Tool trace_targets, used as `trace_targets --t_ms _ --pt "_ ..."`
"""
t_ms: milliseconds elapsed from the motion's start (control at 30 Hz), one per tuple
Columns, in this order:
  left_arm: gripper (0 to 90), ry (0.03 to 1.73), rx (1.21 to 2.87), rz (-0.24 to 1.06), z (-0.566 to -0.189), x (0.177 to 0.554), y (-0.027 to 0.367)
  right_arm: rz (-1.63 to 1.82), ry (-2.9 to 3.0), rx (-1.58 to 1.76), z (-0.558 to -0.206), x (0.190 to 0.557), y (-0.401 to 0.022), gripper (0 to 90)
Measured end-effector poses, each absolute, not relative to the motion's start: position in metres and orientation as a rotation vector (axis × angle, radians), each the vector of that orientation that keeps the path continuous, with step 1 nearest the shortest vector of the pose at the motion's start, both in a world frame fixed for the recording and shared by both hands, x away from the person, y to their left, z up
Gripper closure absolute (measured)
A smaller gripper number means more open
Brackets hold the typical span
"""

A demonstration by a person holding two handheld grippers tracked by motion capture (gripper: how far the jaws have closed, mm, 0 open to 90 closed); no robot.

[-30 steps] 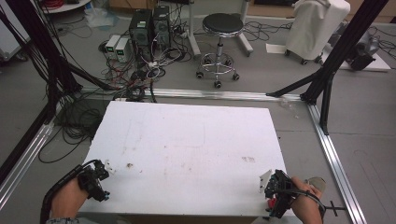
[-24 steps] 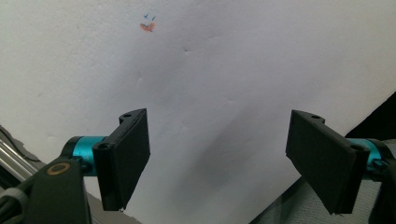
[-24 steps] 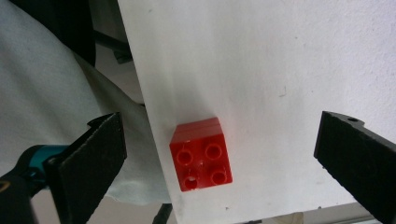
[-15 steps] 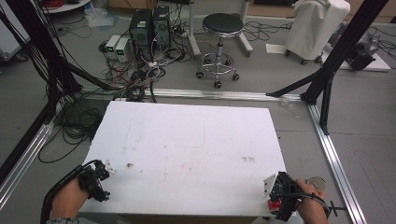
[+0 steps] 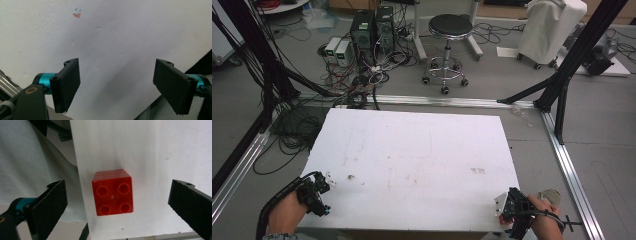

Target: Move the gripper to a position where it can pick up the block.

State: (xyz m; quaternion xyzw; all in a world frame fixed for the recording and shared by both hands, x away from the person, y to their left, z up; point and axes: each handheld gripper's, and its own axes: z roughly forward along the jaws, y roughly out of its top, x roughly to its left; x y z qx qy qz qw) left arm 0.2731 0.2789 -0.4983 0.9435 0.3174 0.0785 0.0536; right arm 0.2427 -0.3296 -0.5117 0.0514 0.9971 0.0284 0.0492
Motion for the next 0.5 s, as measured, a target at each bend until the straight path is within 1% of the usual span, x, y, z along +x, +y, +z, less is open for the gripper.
trace_targets --t_ms 500 --pt "22.0 0.965 2.870 0.228 -0.500 0.273 0.278 0.062 3.035 0.119 -0.528 0.243 -0.334 1.6"
